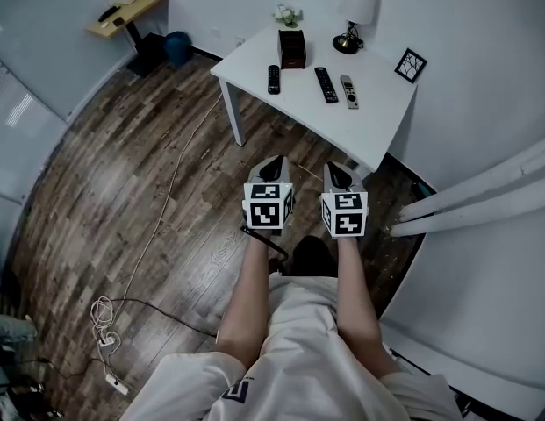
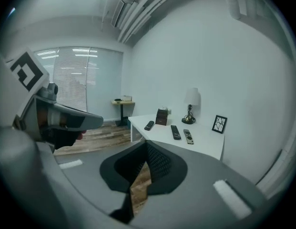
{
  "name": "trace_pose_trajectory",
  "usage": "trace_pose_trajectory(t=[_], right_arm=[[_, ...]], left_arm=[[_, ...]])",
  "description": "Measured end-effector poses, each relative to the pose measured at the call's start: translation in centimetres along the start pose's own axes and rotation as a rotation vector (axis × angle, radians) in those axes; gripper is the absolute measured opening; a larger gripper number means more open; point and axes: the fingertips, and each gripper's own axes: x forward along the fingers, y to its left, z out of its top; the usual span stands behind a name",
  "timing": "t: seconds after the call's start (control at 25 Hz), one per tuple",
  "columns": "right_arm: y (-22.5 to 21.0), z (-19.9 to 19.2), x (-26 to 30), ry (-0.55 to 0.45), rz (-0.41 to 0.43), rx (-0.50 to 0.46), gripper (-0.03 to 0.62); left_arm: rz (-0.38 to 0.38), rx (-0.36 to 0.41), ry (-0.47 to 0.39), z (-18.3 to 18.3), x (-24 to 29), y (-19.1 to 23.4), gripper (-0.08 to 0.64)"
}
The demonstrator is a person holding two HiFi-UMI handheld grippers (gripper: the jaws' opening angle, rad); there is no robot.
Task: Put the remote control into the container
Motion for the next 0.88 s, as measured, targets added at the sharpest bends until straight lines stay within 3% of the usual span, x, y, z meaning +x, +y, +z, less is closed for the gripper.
trace_pose_trajectory(t=[0.56,0.72,0.88], right_arm=[[-1.2,0.8,5.5,0.035,0.031,0.032,0.002],[-1.1,0.8,7.1,0.048,0.052,0.017,0.002],[-2.6,1.1,9.2,0.059,0.047,0.060,0.002]], left_arm=[[0.049,-0.018,0.032,0.2,4.1,3.8,0.005],[0.059,-0.073,0.019,-0.1,5.8,5.1,0.005],[0.053,-0.041,0.059,-0.4,8.3,5.3,0.005]])
